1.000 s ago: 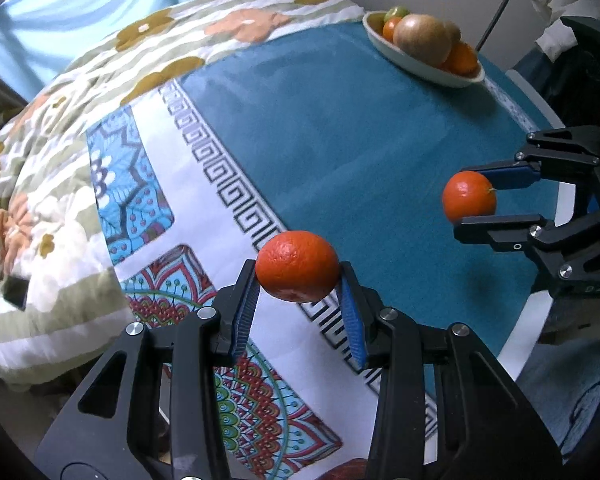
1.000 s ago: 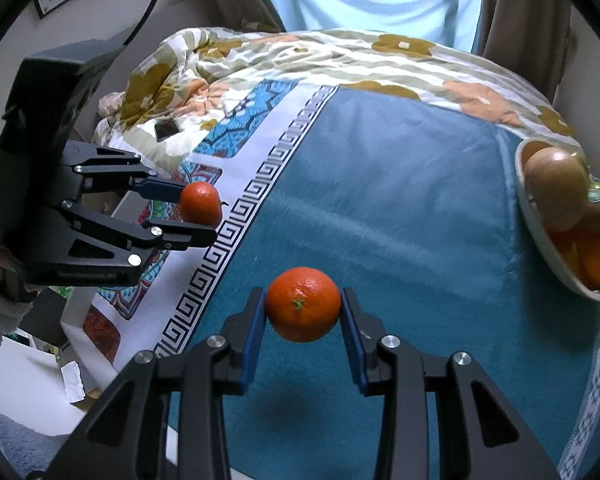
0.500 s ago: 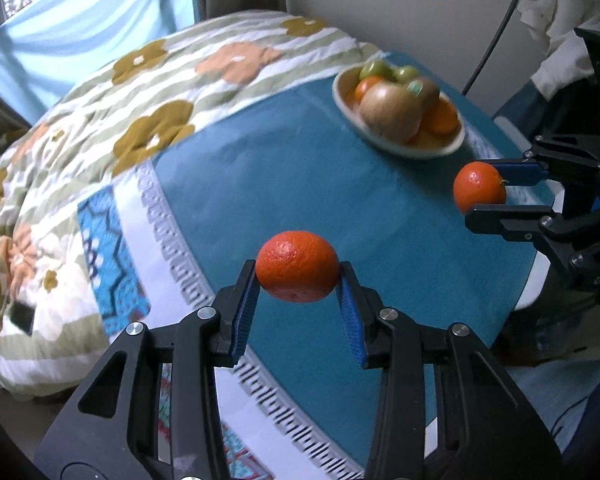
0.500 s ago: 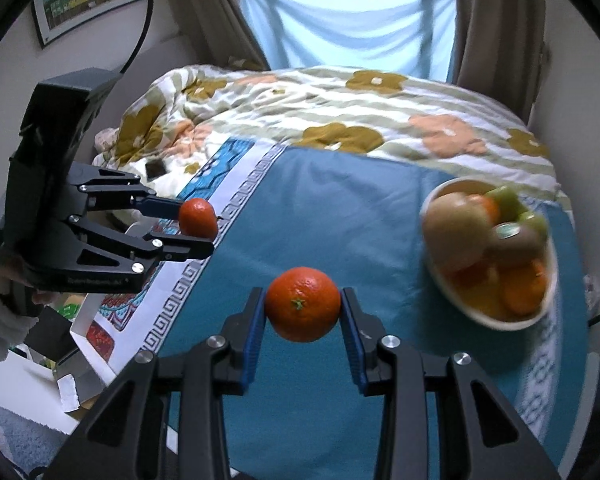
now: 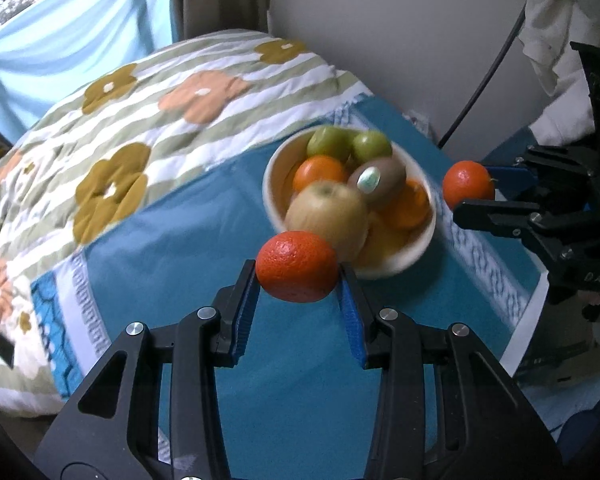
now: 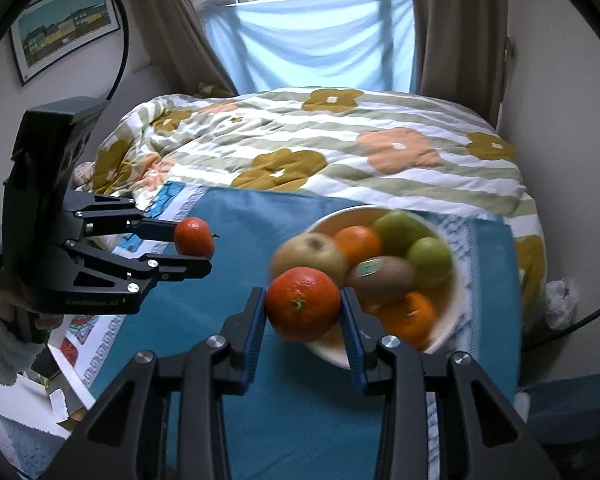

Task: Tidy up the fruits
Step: 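Carry both tangerines in the left and right grippers to the bowl, then open left gripper to drop its tangerine into the bowl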

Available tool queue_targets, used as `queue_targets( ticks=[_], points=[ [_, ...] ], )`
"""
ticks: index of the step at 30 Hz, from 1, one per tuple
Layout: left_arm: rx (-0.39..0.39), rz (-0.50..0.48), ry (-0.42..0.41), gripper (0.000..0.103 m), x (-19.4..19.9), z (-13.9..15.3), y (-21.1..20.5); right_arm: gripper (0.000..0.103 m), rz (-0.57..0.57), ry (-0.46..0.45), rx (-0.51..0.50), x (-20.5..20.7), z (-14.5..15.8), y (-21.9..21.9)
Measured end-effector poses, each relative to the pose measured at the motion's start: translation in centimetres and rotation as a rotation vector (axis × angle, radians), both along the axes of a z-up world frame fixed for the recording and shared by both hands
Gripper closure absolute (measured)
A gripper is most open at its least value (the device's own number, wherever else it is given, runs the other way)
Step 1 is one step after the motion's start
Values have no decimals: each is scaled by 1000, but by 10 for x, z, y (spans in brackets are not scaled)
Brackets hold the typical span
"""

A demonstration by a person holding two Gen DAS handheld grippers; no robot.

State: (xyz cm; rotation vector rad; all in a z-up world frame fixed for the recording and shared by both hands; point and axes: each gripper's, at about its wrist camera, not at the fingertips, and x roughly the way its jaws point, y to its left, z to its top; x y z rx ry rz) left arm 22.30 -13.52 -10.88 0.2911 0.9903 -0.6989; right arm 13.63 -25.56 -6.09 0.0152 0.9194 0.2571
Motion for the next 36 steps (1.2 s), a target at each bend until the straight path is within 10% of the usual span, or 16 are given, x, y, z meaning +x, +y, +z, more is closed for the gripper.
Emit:
queue_targets(
  ticks=[31, 36],
  points=[
    [95, -9, 108, 59, 127, -64, -115, 69, -46, 88, 73, 72, -61, -115],
    [68, 17, 83, 0, 123, -57, -109, 69, -48, 86, 87, 73, -58, -118]
  ],
)
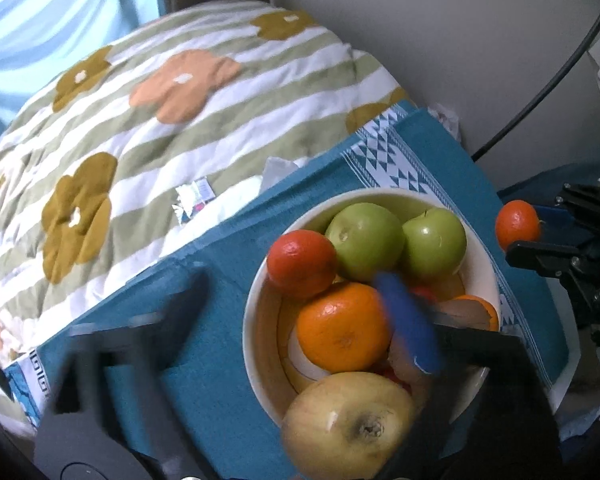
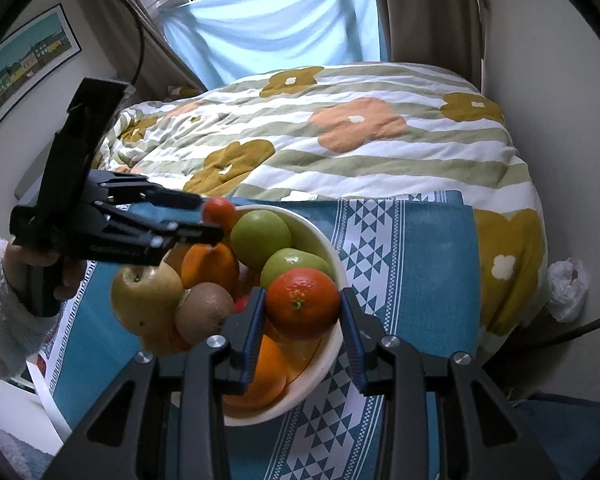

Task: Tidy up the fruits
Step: 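Open left gripper to drop its tangerine into the bowl, then lower the tangerine into the bowl and open right gripper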

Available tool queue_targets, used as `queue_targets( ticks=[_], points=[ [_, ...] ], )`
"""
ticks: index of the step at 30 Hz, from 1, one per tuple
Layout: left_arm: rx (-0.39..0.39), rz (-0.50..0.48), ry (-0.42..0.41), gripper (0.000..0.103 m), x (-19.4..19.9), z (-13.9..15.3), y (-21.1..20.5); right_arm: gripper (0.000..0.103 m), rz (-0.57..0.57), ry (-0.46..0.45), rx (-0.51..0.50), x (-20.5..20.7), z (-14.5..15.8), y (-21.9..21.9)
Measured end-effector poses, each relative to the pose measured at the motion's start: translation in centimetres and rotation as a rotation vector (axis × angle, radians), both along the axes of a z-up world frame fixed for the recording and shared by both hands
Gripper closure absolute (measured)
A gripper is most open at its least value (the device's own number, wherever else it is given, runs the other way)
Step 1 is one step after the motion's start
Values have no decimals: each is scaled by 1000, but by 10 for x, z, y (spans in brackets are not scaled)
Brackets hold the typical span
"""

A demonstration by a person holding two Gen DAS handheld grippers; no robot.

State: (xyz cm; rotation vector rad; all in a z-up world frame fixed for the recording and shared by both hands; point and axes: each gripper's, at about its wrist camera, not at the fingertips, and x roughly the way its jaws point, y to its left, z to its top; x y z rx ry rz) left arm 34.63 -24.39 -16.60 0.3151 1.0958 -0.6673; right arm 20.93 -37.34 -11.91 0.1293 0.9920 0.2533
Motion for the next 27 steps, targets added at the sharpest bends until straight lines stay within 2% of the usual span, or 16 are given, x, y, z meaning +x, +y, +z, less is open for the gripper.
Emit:
queue_targets(
  ticks=[10, 18, 27],
  points=[
    [-26, 69, -22, 0, -12, 21, 26, 69, 39, -18, 7, 7, 11, 9],
    [-32, 176, -35, 0, -21, 32, 61, 69, 118, 2, 30, 24, 9, 32],
    [29, 293, -69, 0, -34, 35, 92, 69, 176, 37, 39, 34, -5, 48]
  ],
)
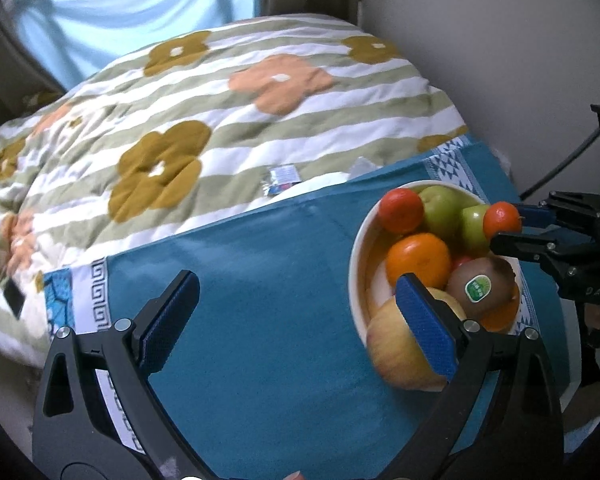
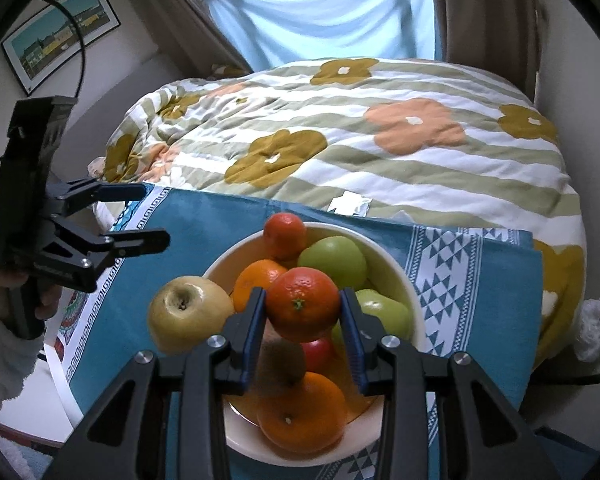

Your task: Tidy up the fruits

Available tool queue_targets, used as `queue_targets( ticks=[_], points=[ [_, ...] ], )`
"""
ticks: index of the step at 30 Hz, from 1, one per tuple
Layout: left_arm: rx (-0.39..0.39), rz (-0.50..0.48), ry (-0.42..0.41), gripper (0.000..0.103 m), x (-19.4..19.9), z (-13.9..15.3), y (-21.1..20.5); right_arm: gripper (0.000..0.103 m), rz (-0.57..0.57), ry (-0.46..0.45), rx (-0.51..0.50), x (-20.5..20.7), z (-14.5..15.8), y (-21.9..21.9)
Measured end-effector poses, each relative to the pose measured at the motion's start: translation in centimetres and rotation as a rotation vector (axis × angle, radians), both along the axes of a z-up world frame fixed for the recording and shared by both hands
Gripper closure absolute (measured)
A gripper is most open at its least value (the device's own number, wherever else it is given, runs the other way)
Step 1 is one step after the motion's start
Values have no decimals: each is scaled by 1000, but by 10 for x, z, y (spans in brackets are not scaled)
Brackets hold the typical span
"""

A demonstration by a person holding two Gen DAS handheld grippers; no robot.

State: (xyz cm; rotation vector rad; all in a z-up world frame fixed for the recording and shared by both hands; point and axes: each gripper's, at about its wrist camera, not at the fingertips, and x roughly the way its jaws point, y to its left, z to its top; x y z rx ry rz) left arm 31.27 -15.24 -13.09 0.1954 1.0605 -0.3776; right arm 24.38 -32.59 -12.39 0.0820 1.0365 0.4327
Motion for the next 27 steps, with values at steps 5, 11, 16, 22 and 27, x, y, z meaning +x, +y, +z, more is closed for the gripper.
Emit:
queue_targets(
  ticks=[5, 11, 16, 22, 27],
  points=[
    [-4, 28, -1, 0, -6, 2, 11, 56, 0, 10, -20, -2, -4, 4],
    [1, 37, -8, 0, -13, 1, 16, 19, -25, -12, 5, -7, -1, 3],
    [-8, 60, -31, 0, -22, 10, 23, 17, -25, -60, -6, -16, 13, 7],
    [-31, 104, -94, 0, -41, 36, 42, 15, -27, -144, -36, -34, 50, 22],
    [-53, 172, -184, 0, -77, 72, 68, 15, -63, -211, -54, -64, 86, 40]
  ],
)
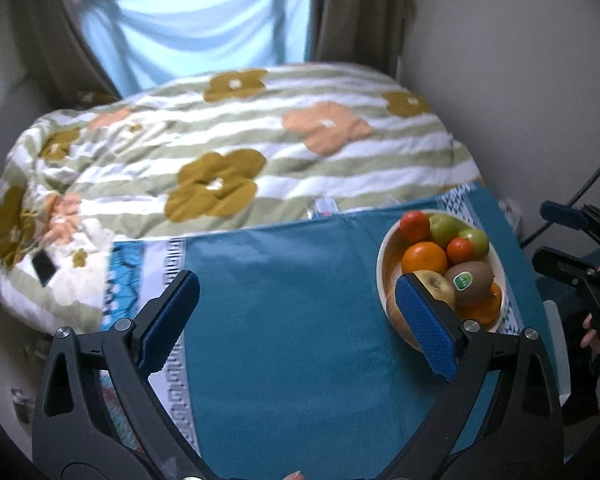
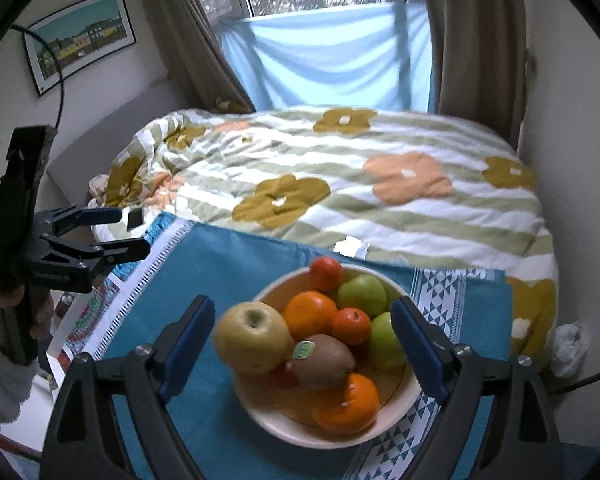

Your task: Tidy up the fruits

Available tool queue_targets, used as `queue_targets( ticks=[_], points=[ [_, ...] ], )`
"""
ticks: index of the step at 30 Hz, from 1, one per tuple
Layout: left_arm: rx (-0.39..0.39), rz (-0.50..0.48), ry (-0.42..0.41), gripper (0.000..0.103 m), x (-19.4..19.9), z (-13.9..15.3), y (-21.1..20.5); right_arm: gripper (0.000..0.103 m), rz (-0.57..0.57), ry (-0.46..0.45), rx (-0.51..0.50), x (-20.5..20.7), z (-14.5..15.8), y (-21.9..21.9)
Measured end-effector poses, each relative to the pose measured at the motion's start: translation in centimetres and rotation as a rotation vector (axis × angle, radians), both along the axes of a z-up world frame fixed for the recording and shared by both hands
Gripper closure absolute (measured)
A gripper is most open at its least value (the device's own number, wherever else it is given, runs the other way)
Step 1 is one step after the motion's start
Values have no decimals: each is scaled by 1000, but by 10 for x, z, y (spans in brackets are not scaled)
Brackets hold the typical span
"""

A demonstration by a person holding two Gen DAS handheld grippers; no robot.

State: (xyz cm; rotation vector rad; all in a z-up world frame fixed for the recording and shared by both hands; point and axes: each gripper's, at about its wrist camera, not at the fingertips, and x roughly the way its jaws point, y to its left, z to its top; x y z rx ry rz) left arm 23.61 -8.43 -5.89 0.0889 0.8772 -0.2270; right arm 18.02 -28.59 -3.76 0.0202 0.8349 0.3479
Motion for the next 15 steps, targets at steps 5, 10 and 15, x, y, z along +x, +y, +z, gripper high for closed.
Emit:
queue_targets(
  ticks=[5, 10, 15],
  points=[
    [-7, 63, -87, 0, -43, 30, 27, 15, -64, -64, -7, -40, 38, 23],
    [19, 135, -167, 0, -91, 51, 51, 15, -159, -101, -37, -83, 66, 46],
    [32, 170, -206, 0, -131, 57, 61, 15, -256, -89, -47, -120, 79, 58]
  ],
)
